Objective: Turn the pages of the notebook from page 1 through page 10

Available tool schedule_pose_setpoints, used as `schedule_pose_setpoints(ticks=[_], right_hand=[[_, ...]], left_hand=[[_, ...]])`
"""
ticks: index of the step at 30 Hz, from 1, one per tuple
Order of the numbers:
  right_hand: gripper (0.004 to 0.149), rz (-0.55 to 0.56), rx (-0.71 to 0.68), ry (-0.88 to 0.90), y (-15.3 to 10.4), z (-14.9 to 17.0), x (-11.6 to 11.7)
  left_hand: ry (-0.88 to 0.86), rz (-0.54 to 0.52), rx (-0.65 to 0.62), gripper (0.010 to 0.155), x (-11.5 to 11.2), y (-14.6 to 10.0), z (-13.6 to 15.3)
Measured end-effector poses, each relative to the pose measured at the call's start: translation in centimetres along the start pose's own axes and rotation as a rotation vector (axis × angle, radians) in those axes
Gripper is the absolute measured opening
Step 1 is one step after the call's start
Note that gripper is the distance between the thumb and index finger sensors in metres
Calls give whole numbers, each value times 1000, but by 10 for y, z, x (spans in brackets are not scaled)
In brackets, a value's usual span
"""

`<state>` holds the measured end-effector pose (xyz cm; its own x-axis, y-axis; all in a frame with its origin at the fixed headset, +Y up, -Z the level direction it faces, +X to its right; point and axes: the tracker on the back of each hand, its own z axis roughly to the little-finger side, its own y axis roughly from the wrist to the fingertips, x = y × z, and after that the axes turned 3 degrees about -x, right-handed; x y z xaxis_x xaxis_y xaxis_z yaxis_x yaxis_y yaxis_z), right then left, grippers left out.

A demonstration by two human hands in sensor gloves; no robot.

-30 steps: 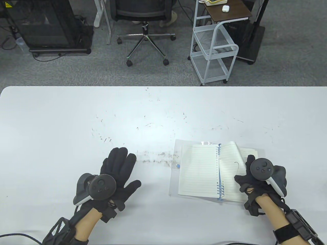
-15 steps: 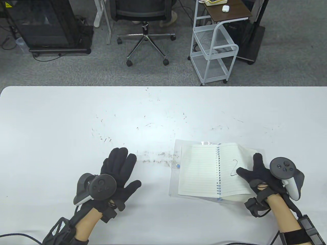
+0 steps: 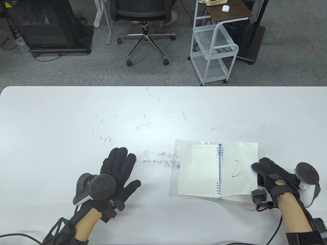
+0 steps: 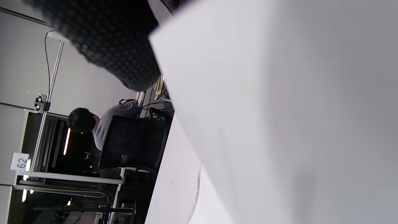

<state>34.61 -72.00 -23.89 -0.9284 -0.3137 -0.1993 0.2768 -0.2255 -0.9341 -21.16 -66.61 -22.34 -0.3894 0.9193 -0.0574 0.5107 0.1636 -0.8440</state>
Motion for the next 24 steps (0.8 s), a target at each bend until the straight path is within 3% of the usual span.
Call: schedule_pose_setpoints(ticks=[9,16,24], right_hand=[[59,-46,-94,-105,1,-34,27],[58,-135,-129,-189,5,-60,69],[58,-200,-124,-268,15,-61,118]], left_hand=[[1,-10,-13,85,1,0,0],[4,-17,-31,85,2,-2,-2],[6,-21,-49,85,2,-3,-4]])
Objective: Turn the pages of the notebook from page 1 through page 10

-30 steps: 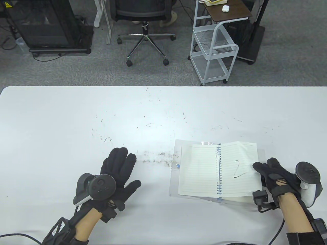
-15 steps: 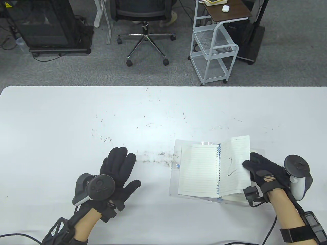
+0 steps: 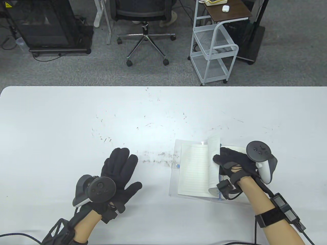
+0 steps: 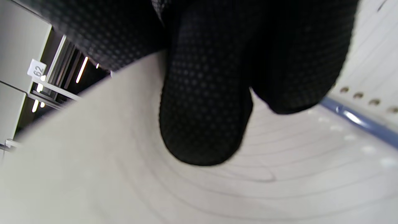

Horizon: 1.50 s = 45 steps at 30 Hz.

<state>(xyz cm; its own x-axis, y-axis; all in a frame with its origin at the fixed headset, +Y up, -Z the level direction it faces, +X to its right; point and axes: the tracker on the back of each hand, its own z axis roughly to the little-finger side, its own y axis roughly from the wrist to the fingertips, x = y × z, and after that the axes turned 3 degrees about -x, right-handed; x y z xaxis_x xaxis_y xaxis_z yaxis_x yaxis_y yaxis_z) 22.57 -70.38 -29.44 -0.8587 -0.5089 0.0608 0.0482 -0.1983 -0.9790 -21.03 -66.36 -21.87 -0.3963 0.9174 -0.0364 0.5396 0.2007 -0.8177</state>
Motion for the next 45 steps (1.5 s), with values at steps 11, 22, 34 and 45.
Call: schedule_pose_setpoints(ticks=[11,22,34,45], right_hand=[[59,-57,20,-150,24,3,53],[74,-175,-8,-153,26,6,66],[82,-48,-58,-115,-2,30,-12],[104,-55,104,-486,2,95,-50]], left_hand=[[1,3,-13,85,-1,-1,-3],[0,1,-14,85,0,-1,-4],[-2,-6,-17,85,1,-1,-4],[-5,25,13,85,-4,1,2]])
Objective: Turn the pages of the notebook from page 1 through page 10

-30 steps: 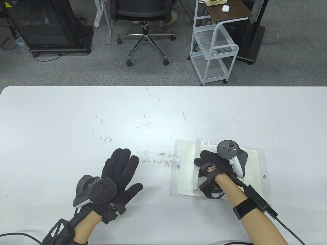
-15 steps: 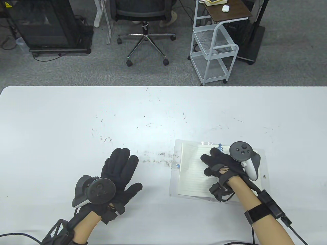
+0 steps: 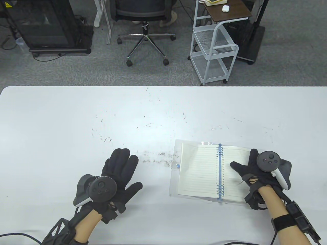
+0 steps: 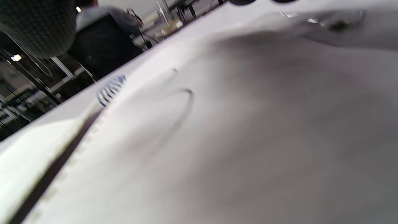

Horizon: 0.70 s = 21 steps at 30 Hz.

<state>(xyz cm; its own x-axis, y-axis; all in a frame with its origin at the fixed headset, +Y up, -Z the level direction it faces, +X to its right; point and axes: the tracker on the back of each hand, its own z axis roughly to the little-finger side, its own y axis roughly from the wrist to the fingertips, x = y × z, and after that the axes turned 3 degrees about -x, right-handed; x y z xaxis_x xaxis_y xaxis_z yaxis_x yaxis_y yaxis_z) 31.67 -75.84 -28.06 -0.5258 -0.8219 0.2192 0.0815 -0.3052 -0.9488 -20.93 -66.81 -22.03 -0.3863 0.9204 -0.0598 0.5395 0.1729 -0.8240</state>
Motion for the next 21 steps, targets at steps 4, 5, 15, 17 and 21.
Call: schedule_pose_setpoints(ticks=[4,5,15,17,21], right_hand=[[110,-104,30,-46,4,5,14],[112,-125,33,-61,4,5,17],[111,-100,37,-192,3,-3,29],[109,-91,29,-203,2,-6,28],[106,-64,3,-222,0,-13,29]], left_hand=[[-1,7,-1,85,-1,0,-1],[0,8,-2,86,-1,0,-1],[1,14,-6,85,-1,1,-3],[2,11,-4,85,-1,0,-3],[2,8,-4,85,-1,0,-3]])
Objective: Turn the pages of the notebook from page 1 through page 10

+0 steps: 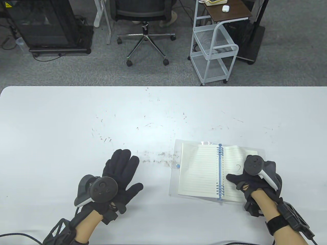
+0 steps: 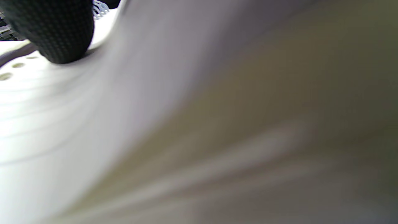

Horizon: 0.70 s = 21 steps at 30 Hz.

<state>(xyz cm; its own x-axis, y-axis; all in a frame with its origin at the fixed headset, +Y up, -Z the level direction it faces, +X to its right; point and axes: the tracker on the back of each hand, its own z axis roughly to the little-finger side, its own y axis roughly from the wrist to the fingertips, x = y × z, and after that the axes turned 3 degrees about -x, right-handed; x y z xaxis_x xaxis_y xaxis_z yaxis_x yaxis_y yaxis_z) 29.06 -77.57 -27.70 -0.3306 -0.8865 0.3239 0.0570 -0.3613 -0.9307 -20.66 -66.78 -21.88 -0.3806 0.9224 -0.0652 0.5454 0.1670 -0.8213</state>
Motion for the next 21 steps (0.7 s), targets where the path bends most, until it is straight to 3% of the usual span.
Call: schedule_pose_setpoints(ticks=[8,21], right_hand=[[98,140,-39,10,-8,-11,-10],[88,132,-141,273,-22,-12,-34]], left_hand=[[1,-4,-3,85,1,0,-1],[0,-3,6,85,2,0,0]])
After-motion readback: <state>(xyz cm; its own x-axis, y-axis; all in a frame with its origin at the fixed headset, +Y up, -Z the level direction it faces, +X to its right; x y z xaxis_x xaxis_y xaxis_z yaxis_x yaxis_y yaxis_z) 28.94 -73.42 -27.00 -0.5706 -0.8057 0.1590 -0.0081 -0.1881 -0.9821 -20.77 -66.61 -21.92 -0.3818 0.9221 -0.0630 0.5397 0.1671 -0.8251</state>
